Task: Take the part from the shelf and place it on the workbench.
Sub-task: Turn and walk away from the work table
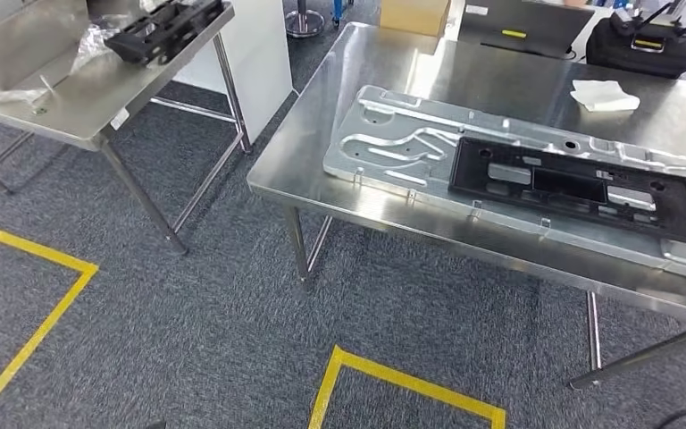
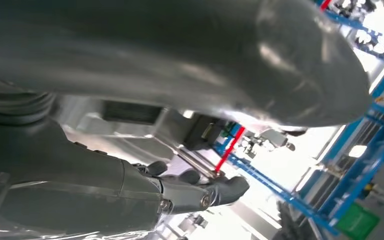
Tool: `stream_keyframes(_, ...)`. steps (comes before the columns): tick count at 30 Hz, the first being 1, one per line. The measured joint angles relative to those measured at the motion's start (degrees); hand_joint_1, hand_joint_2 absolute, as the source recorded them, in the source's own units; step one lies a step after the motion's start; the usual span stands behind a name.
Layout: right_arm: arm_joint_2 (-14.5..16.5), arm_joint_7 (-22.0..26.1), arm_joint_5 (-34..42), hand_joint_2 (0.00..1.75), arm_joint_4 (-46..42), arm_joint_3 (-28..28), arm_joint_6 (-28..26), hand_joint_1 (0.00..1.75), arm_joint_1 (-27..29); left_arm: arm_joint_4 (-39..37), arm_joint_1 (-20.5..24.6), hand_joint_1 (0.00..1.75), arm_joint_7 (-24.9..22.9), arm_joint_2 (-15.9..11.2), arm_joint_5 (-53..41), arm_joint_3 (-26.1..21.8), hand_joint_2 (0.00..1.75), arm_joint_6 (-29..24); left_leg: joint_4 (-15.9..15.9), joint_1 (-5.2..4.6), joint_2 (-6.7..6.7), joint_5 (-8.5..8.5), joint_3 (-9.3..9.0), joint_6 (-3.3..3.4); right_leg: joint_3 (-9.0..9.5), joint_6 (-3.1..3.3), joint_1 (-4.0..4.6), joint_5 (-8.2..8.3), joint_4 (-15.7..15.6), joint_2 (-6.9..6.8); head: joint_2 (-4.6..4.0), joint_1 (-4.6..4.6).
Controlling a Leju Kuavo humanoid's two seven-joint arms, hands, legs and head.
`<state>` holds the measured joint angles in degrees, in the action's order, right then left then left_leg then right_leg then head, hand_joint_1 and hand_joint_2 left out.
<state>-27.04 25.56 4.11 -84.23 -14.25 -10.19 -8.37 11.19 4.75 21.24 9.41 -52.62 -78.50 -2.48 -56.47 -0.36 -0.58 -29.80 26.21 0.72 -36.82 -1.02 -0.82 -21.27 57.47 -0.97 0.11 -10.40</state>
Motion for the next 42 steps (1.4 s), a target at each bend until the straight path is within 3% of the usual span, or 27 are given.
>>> stream_keyframes(2, 1.9, 1.1, 1.7, 0.0, 2.1, -3.6, 1.6, 0.0, 2.9, 0.0, 0.0, 0.0, -0.1, 0.2, -0.4, -0.1, 0.0, -0.2, 0.7, 0.01, 0.02, 0.92, 0.46, 0.76, -0.08, -0.77, -0.14, 0.53, -0.3, -0.03, 0.0, 0.01)
stream_keyframes(3, 2.8, 1.6, 2.4, 0.0, 3.2, -5.9, 2.9, 0.0, 4.6, 0.0, 0.0, 0.0, -0.1, 0.3, -0.6, -0.2, 0.0, -0.2, 0.9, 0.11, 0.07, 1.59, 0.89, 1.28, -0.39, -1.12, -0.26, -0.45, 0.3, 0.09, 0.01, 0.02)
stream_keyframes(5, 4.7, 2.6, 2.3, 0.0, 4.9, -10.5, 5.8, 0.0, 7.4, 0.0, -0.1, 0.0, -0.2, 0.5, -0.8, -0.4, 0.0, -0.2, 1.1, 0.24, 0.25, 3.02, 2.24, 2.01, -2.04, -1.64, -0.5, -5.64, 4.9, 0.46, 0.01, 0.03)
stream_keyframes(7, 6.7, 3.0, 1.1, 0.0, 6.1, -14.7, 8.2, 0.0, 9.4, 0.0, -0.2, 0.0, -0.2, 0.6, -0.9, -0.5, 0.0, -0.3, 1.0, 0.1, 0.44, 4.37, 4.11, 2.21, -4.06, -2.13, -0.54, -10.68, 12.5, 0.69, 0.01, 0.02)
stream_keyframes(8, 7.6, 2.9, 0.4, 0.0, 6.5, -16.4, 9.0, 0.0, 10.0, 0.0, -0.2, 0.0, -0.2, 0.7, -0.9, -0.5, 0.0, -0.3, 0.8, 0.04, 0.56, 5.02, 5.15, 2.16, -4.35, -2.33, -0.57, -11.29, 15.4, 0.72, 0.0, 0.02)
stream_keyframes(9, 8.4, 2.7, -0.3, 0.0, 6.7, -17.8, 9.6, 0.0, 10.4, 0.0, -0.2, 0.0, -0.2, 0.7, -0.9, -0.6, 0.0, -0.3, 0.5, 0.01, 0.71, 5.59, 6.21, 2.06, -3.8, -2.46, -0.62, -10.5, 16.5, 0.72, -0.01, 0.02)
stream_keyframes(11, 9.5, 2.3, -1.4, 0.0, 7.1, -19.9, 10.3, 0.0, 10.6, 0.0, -0.1, 0.0, -0.2, 0.8, -1.0, -0.7, 0.0, -0.3, -0.3, 0.02, 1.0, 6.56, 8.29, 1.73, 0.6, -2.56, -0.82, -7.48, 12.7, 0.71, -0.01, 0.02)
stream_keyframes(13, 10.3, 2.1, -2.1, 0.0, 7.2, -21.6, 10.7, 0.0, 10.5, 0.0, 0.1, 0.0, -0.2, 0.8, -1.1, -0.9, 0.0, -0.2, -1.3, -0.1, 1.13, 7.29, 9.87, 1.16, 7.05, -2.2, -0.76, -7.84, 4.5, 0.76, 0.01, 0.01)
stream_keyframes(14, 10.7, 2.0, -2.4, 0.0, 7.2, -22.3, 10.8, 0.0, 10.6, 0.0, 0.1, 0.0, -0.1, 0.9, -1.2, -0.9, 0.0, -0.1, -1.7, -0.14, 1.16, 7.65, 10.26, 0.83, 9.1, -1.83, -0.62, -8.8, 1.4, 0.78, 0.01, 0.01)
stream_keyframes(15, 11.1, 1.9, -2.8, 0.0, 7.2, -23.0, 11.0, 0.0, 10.8, 0.0, 0.2, 0.0, -0.1, 0.9, -1.4, -0.9, 0.0, 0.0, -1.8, -0.15, 1.18, 8.07, 10.47, 0.49, 10.01, -1.36, -0.38, -9.59, -0.3, 0.8, 0.02, 0.01)
stream_keyframes(17, 12.0, 1.7, -3.9, 0.0, 7.3, -24.5, 11.6, 0.0, 11.4, 0.0, 0.1, 0.0, -0.1, 0.9, -1.8, -0.9, 0.0, 0.4, -1.7, -0.09, 1.14, 8.73, 10.71, -0.25, 9.49, -0.33, -0.33, -8.97, -0.8, 0.53, 0.01, 0.01)
stream_keyframes(18, 12.5, 1.7, -4.8, 0.0, 7.3, -25.2, 12.0, 0.0, 11.7, 0.0, 0.0, 0.0, -0.1, 0.9, -1.9, -0.9, 0.0, 0.5, -2.2, -0.01, 1.07, 7.83, 11.07, -0.65, 8.96, 0.24, -0.39, -8.32, -0.8, 0.31, 0.01, 0.01)
stream_keyframes(19, 13.1, 1.9, -6.2, 0.0, 7.4, -25.9, 12.5, 0.0, 12.0, 0.0, -0.1, 0.0, -0.1, 0.9, -1.9, -0.9, 0.0, 0.6, -3.6, 0.07, 1.0, 5.81, 11.67, -1.03, 8.29, 0.74, -0.5, -7.58, -0.9, 0.07, 0.0, 0.0)
stream_keyframes(22, 14.9, 2.6, -12.6, 0.0, 7.9, -27.8, 13.4, 0.0, 12.5, 0.0, -0.2, 0.0, -0.1, 0.9, -2.2, -0.9, 0.0, 0.9, -13.0, 0.45, 0.97, -2.99, 13.8, -1.9, 5.71, 1.43, -0.45, -5.46, -0.9, -0.47, -0.01, -0.01)
stream_keyframes(23, 15.7, 3.0, -15.3, 0.0, 8.4, -28.3, 13.1, 0.0, 12.5, 0.0, -0.1, 0.0, -0.1, 0.9, -2.4, -0.9, 0.0, 1.0, -16.1, 0.55, 0.98, -4.05, 13.88, -2.1, 4.76, 1.42, -0.41, -4.78, -0.8, -0.75, -0.01, -0.02)
stream_keyframes(25, 17.3, 3.8, -20.7, 0.0, 10.2, -29.0, 12.2, 0.0, 12.5, 0.0, 0.0, 0.0, -0.1, 0.9, -3.0, -0.9, 0.0, 1.2, -17.7, 0.66, 1.05, -2.01, 11.85, -2.3, 2.83, 1.27, -0.38, -3.56, -0.4, -1.5, 0.0, -0.02)
stream_keyframes(27, 18.6, 4.9, -25.8, 0.0, 13.3, -29.3, 10.4, 0.0, 12.5, 0.0, 0.1, 0.0, -0.2, 0.9, -3.6, -0.9, 0.0, 1.4, -11.8, 0.67, 2.08, 0.69, 6.18, -2.18, 1.34, 0.94, -0.35, -2.64, 0.1, -2.33, 0.02, -0.03)
stream_keyframes(29, 19.6, 6.0, -31.8, 0.0, 18.8, -29.3, 6.5, 0.0, 12.1, 0.0, 0.5, 0.0, -0.3, 0.8, -4.5, -0.7, 0.0, 1.4, -3.1, 0.37, 3.67, -0.43, 0.03, -1.55, 0.66, 0.37, -0.16, -1.97, 0.5, -3.29, 0.02, -0.03)
stream_keyframes(30, 20.0, 6.3, -34.9, 0.0, 22.7, -29.3, 4.2, 0.0, 11.6, 0.0, 0.7, 0.0, -0.4, 0.8, -5.0, -0.6, 0.0, 1.4, -0.3, 0.21, 4.06, -1.37, -1.55, -1.05, 0.59, 0.03, -0.05, -1.6, 0.6, -3.86, 0.02, -0.03)
stream_keyframes(32, 20.6, 5.9, -38.7, 0.0, 32.0, -29.3, 0.6, 0.0, 9.4, 0.0, 0.8, 0.0, -0.6, 0.8, -5.8, -0.1, 0.0, 1.2, 1.4, 0.13, 3.53, -1.47, -1.66, 0.16, 0.65, -0.74, -0.07, -0.79, 0.3, -4.73, 0.01, -0.02)
stream_keyframes(34, 21.5, 2.8, -41.2, 0.0, 42.5, -29.2, -2.2, 0.0, 7.6, 0.0, 0.6, 0.0, -0.8, 0.7, -6.2, 0.3, 0.0, 0.8, 1.7, 0.28, 2.72, -0.21, -0.93, 1.11, 0.22, -1.48, -0.39, -2.06, 1.4, -3.15, 0.0, -0.01)
stream_keyframes(36, 22.7, -4.2, -44.9, 0.0, 50.9, -28.7, -6.0, 0.0, 7.3, 0.0, 0.6, 0.0, -1.1, 0.7, -6.3, 0.5, 0.0, 0.2, 1.8, 0.3, 1.61, 1.1, 0.33, 1.69, -1.7, -1.92, -0.58, -6.82, 7.1, -0.42, -0.01, -0.01)
stream_keyframes(37, 23.4, -8.7, -47.2, 0.0, 54.0, -28.2, -8.0, 0.0, 7.3, 0.0, 0.6, 0.0, -1.2, 0.7, -6.3, 0.5, 0.0, -0.1, 1.7, 0.21, 0.94, 1.63, 1.09, 1.83, -2.95, -1.97, -0.58, -9.44, 11.0, 0.3, -0.01, -0.01)
stream_keyframes(38, 24.0, -13.4, -49.5, 0.0, 56.9, -27.4, -9.5, 0.0, 7.3, 0.0, 0.5, 0.0, -1.3, 0.7, -6.2, 0.5, 0.0, -0.5, 1.5, 0.11, 0.28, 2.09, 1.77, 1.83, -3.82, -1.96, -0.54, -11.24, 14.3, 0.59, 0.0, -0.01)
stream_keyframes(39, 24.7, -17.8, -51.7, 0.0, 59.5, -26.5, -10.4, 0.0, 7.3, 0.0, 0.4, 0.0, -1.3, 0.7, -6.1, 0.5, 0.0, -0.8, 1.3, 0.05, -0.36, 2.48, 2.4, 1.78, -3.83, -1.9, -0.51, -11.97, 15.9, 0.71, 0.0, -0.01)
stream_keyframes(40, 25.2, -21.6, -53.4, 0.0, 61.6, -25.5, -10.7, 0.0, 7.2, 0.0, 0.3, 0.0, -1.4, 0.7, -6.0, 0.5, 0.0, -1.1, 1.1, 0.02, -0.97, 2.76, 2.95, 1.67, -2.75, -1.79, -0.5, -11.64, 15.4, 0.76, 0.0, -0.01)
stream_keyframes(42, 26.3, -27.3, -55.4, 0.0, 64.7, -23.8, -9.9, 0.0, 7.1, 0.0, 0.1, 0.0, -1.7, 0.7, -5.8, 0.5, 0.0, -1.7, 0.3, 0.02, -2.15, 3.1, 3.97, 1.38, 2.05, -1.43, -0.51, -9.14, 8.9, 1.28, 0.0, -0.01)
